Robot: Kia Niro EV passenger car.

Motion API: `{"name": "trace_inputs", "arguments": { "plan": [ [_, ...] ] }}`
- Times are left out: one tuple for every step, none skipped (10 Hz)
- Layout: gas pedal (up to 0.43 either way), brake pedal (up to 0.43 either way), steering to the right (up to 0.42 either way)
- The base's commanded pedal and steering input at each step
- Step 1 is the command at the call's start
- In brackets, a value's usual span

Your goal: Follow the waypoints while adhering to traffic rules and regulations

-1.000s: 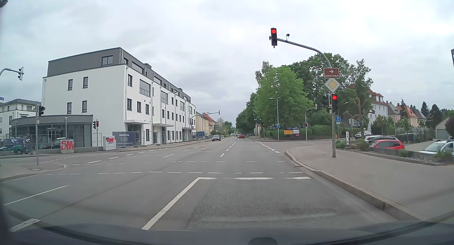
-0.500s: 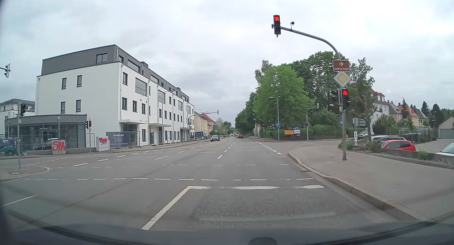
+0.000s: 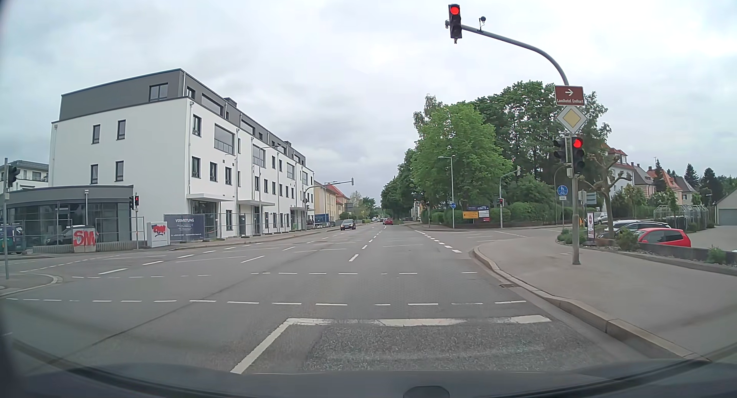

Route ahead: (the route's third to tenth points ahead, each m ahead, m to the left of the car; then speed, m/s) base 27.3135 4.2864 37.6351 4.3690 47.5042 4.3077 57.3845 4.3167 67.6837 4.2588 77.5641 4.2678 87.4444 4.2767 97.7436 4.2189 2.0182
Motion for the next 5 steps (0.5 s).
{"name": "trace_inputs", "arguments": {
  "plan": [
    [0.0,0.232,0.001],
    [0.0,0.232,0.0],
    [0.0,0.232,-0.001],
    [0.0,0.232,-0.002],
    [0.0,0.232,-0.003]
  ]
}}
